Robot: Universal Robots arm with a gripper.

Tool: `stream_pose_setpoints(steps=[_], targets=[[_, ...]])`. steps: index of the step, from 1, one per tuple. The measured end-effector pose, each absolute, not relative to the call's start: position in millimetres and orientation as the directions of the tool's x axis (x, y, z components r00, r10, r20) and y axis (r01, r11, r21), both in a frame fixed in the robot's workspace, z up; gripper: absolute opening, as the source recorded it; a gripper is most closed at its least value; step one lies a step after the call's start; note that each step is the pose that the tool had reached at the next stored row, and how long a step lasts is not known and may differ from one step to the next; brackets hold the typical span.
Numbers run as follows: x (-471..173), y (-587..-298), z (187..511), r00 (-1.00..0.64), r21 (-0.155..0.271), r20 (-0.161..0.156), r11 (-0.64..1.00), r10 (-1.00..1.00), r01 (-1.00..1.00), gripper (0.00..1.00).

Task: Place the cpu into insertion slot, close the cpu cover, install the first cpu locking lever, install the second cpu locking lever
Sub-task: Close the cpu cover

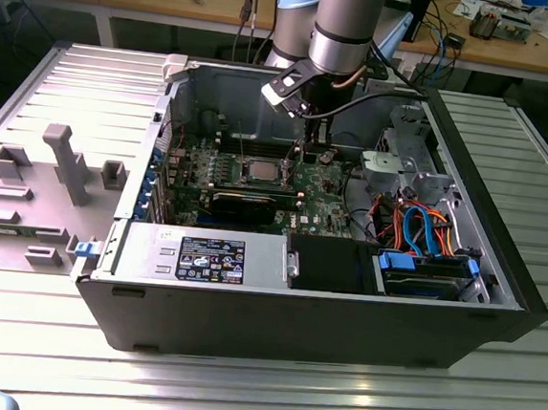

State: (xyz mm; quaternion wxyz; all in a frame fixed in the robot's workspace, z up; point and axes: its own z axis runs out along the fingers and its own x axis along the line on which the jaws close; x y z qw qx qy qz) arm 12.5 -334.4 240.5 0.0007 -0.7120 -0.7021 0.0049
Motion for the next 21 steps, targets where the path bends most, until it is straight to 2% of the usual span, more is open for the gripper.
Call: stream_pose_setpoints(steps=[21], targets=[[6.0, -334.4, 238.2, 0.014, -0.008, -0.006, -0.014, 1.0, 1.0, 0.11]])
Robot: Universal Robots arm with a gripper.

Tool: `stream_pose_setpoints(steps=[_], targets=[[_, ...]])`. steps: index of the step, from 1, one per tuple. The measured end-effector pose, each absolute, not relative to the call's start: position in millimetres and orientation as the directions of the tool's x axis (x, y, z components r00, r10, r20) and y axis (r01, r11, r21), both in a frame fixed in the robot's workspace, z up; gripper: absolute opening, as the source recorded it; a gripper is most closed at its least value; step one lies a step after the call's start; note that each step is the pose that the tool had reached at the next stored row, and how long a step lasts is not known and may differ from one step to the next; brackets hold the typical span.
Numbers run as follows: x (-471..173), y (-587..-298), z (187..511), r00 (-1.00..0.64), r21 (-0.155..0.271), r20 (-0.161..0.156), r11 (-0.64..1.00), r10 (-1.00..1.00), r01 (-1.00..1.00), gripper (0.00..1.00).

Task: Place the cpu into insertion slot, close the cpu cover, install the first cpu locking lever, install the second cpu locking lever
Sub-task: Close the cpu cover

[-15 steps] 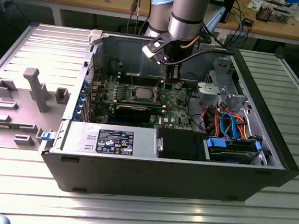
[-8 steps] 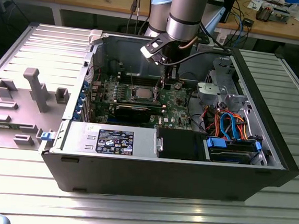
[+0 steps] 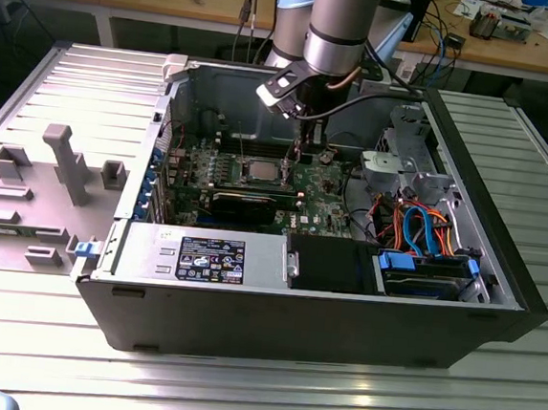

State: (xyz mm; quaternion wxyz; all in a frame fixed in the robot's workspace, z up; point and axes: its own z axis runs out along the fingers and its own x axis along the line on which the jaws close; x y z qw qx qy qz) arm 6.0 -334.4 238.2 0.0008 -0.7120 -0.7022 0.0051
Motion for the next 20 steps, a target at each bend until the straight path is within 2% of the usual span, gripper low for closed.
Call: stream_pose_setpoints(steps=[20], targets=[[3.9, -334.3, 241.1, 0.014, -0.008, -0.006, -0.014, 1.0, 1.0, 0.11]])
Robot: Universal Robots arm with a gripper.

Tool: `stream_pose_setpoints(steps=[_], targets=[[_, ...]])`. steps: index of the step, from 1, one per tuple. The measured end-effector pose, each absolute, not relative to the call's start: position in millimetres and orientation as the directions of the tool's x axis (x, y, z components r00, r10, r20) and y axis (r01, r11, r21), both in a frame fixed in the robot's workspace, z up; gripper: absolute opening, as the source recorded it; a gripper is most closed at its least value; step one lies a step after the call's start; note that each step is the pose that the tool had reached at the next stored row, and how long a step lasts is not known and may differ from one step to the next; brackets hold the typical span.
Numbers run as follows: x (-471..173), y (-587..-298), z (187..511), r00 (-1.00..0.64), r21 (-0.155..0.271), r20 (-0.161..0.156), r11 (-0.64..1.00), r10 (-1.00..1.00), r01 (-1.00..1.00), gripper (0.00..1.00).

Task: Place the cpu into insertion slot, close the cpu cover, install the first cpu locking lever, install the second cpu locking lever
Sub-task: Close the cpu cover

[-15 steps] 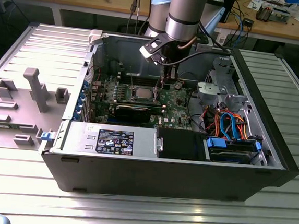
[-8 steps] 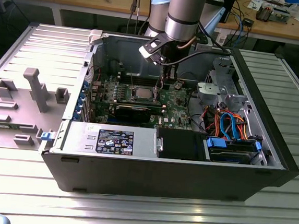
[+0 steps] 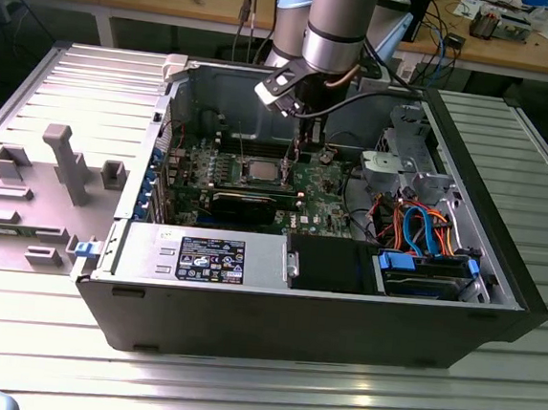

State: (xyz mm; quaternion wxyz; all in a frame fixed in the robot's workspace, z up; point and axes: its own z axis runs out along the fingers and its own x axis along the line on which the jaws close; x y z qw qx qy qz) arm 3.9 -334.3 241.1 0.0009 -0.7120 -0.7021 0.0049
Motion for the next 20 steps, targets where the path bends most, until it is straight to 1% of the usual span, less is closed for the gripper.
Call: stream_pose_setpoints(steps=[5, 19, 20], targets=[[4.0, -334.4, 247.9, 0.014, -0.008, -0.006, -0.014, 1.0, 1.0, 0.11], [-5.9, -334.4, 247.9, 0.013, -0.008, -0.006, -0.013, 1.0, 1.0, 0.11], [-7.7, -334.4, 247.9, -0.049, -0.008, -0.006, 0.048, 0.999, 0.999, 0.11]])
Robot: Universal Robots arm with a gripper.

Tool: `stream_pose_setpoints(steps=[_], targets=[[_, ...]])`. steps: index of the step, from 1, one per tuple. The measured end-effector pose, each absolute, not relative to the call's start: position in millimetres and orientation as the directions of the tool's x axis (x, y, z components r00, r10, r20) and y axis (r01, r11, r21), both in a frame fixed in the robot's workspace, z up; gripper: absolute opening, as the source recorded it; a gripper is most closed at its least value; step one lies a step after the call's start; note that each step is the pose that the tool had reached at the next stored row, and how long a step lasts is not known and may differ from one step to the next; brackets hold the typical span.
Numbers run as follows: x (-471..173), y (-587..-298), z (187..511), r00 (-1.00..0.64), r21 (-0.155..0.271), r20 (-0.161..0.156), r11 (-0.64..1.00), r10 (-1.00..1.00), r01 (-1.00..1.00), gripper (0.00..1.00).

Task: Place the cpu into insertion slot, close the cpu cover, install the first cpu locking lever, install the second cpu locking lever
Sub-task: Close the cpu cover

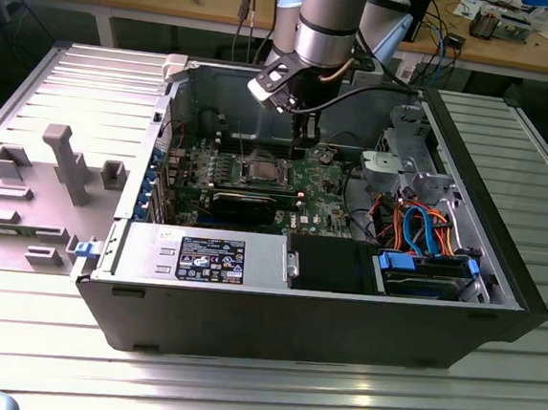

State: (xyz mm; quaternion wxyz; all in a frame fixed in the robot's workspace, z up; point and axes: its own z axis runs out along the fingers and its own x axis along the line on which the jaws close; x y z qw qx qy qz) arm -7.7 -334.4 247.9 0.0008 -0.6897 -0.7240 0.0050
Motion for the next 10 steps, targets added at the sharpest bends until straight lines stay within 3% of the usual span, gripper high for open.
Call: stream_pose_setpoints(steps=[10], targets=[[-18.5, -334.4, 243.7, -0.048, -0.015, -0.004, 0.048, 0.999, 0.999, 0.11]])
